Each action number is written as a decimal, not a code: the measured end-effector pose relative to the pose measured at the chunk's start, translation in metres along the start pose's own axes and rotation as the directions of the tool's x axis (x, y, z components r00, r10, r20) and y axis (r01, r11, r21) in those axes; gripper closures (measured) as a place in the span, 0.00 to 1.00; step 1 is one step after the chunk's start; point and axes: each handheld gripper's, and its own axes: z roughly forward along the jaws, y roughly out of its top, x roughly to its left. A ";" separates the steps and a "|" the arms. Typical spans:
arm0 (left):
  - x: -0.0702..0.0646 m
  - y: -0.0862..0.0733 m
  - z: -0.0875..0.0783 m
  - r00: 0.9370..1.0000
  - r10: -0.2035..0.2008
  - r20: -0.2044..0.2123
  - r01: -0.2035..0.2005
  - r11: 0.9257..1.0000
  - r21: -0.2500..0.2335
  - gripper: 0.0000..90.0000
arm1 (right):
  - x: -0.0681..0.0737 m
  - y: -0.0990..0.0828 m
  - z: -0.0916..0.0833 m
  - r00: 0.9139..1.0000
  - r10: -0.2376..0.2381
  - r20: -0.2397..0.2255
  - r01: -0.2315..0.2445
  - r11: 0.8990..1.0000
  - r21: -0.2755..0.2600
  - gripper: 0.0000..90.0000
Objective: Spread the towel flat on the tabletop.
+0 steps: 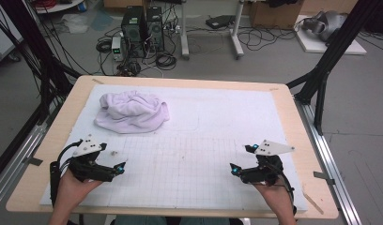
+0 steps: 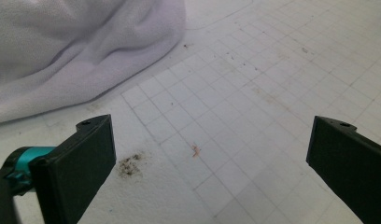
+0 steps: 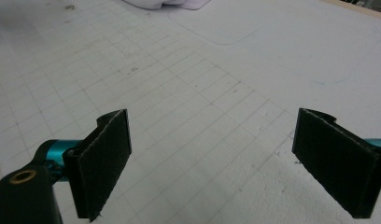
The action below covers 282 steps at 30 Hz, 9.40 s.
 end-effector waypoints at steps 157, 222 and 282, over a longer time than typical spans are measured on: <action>0.007 -0.018 0.039 0.999 0.021 0.042 -0.024 0.997 0.076 0.92 | 0.073 0.081 0.220 0.902 -0.236 -0.361 0.284 0.955 0.085 0.88; -0.032 0.026 0.077 0.983 0.073 0.166 -0.089 0.992 0.090 0.90 | 0.022 0.032 0.108 0.926 -0.202 -0.319 0.268 0.947 0.177 0.98; -0.038 0.027 0.049 0.932 0.025 0.362 -0.058 0.995 0.079 0.86 | 0.062 0.004 -0.006 0.920 -0.195 -0.340 0.261 0.952 0.161 0.83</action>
